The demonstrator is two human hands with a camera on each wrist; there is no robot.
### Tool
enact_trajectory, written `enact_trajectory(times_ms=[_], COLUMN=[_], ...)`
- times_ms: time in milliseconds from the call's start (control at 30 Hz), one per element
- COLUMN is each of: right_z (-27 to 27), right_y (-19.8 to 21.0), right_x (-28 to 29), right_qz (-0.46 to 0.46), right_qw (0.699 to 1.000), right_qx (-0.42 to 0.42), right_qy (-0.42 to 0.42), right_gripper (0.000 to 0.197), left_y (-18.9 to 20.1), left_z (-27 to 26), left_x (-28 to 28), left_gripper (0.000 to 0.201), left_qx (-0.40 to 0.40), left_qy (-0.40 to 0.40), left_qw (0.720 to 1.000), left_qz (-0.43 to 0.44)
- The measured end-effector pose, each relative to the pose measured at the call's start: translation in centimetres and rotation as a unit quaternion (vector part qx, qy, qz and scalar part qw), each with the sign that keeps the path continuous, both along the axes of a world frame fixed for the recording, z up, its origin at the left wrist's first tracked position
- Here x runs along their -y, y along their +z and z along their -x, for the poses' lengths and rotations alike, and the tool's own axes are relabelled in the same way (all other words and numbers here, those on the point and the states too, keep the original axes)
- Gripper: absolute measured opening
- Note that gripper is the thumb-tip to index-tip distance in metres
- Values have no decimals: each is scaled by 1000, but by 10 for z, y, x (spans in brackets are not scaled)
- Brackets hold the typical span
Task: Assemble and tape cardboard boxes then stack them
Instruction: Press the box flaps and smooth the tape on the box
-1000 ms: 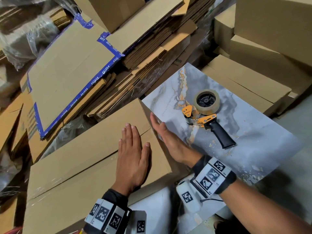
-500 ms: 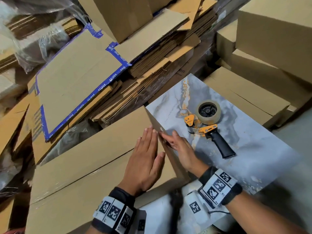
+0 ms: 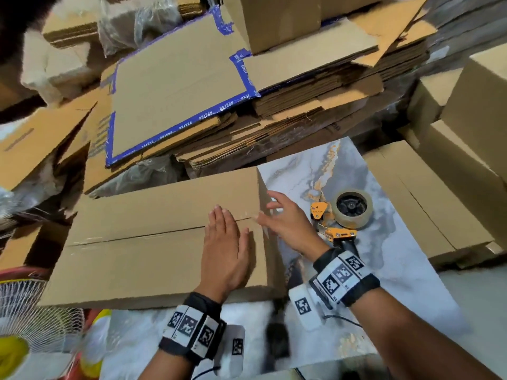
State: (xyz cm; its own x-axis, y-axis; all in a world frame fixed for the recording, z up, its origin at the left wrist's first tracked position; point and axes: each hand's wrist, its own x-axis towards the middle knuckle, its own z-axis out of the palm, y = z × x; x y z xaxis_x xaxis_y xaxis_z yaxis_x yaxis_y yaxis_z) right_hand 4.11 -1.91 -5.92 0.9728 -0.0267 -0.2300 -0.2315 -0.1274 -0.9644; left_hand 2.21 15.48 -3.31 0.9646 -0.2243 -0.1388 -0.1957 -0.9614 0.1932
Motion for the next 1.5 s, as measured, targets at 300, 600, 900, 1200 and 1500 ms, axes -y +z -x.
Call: enact_trajectory(times_ms=[300, 600, 900, 1200, 1500], right_z=[-35, -34, -28, -28, 24], right_y=[-5, -7, -8, 9, 33], right_x=[2, 4, -15, -16, -79], right_qz=[84, 135, 228, 252, 516], right_qw=[996, 987, 968, 962, 830], right_qx=[2, 21, 50, 30, 114], right_qy=[34, 83, 88, 99, 181], right_gripper=[91, 82, 87, 53, 80], left_y=[3, -3, 1, 8, 7], left_z=[10, 15, 9, -7, -23], left_x=[-10, -3, -1, -77, -108], left_gripper=[86, 85, 94, 94, 83], left_qx=[-6, 2, -27, -30, -31], left_qy=[-48, 34, -47, -14, -176], left_qw=[999, 999, 997, 998, 982], left_qz=[-23, -29, -53, -59, -52])
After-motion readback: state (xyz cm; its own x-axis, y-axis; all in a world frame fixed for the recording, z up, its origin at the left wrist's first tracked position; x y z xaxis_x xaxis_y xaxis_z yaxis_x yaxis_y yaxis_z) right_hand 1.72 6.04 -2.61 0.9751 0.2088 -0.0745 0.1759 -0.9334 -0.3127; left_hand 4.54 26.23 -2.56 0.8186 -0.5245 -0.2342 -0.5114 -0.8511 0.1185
